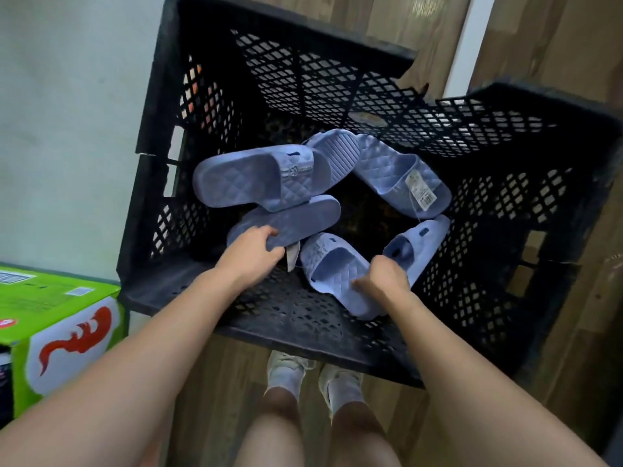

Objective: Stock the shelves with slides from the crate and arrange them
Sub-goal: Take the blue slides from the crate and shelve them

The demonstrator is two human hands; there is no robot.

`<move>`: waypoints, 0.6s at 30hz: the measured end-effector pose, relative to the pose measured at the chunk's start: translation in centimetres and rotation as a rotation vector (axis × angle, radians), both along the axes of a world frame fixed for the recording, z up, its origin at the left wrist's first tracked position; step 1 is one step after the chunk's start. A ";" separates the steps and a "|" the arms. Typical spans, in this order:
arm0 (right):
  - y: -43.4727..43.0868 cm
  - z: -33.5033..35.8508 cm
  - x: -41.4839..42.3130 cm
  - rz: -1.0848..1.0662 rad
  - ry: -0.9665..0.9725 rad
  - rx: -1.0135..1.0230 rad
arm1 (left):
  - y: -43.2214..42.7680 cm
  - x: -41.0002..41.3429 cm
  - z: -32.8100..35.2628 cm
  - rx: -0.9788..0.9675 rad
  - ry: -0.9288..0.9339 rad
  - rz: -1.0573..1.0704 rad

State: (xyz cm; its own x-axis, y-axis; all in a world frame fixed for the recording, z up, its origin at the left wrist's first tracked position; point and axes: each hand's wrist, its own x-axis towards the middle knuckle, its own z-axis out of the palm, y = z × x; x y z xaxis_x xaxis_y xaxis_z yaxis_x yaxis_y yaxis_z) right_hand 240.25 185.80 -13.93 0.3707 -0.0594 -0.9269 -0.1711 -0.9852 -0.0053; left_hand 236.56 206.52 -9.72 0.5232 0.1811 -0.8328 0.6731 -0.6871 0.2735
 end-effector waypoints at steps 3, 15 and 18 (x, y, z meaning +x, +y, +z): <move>-0.8 2.0 1.2 -0.063 -0.035 -0.017 | 0.5 -0.4 0.9 0.003 -0.001 0.006; -5.5 11.3 2.6 -0.485 -0.480 0.206 | -0.4 -0.5 2.4 0.016 -0.021 0.083; -6.6 12.7 2.0 -0.659 -0.561 0.311 | -0.5 -0.6 1.5 0.004 -0.006 0.118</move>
State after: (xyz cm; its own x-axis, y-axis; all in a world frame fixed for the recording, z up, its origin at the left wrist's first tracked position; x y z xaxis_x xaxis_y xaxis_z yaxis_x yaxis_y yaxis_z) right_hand 242.29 179.21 -1.19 0.7508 -0.1964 -0.6307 -0.5895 -0.6301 -0.5055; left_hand 235.98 206.00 -8.27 0.5030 0.2455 -0.8287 0.7480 -0.6040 0.2751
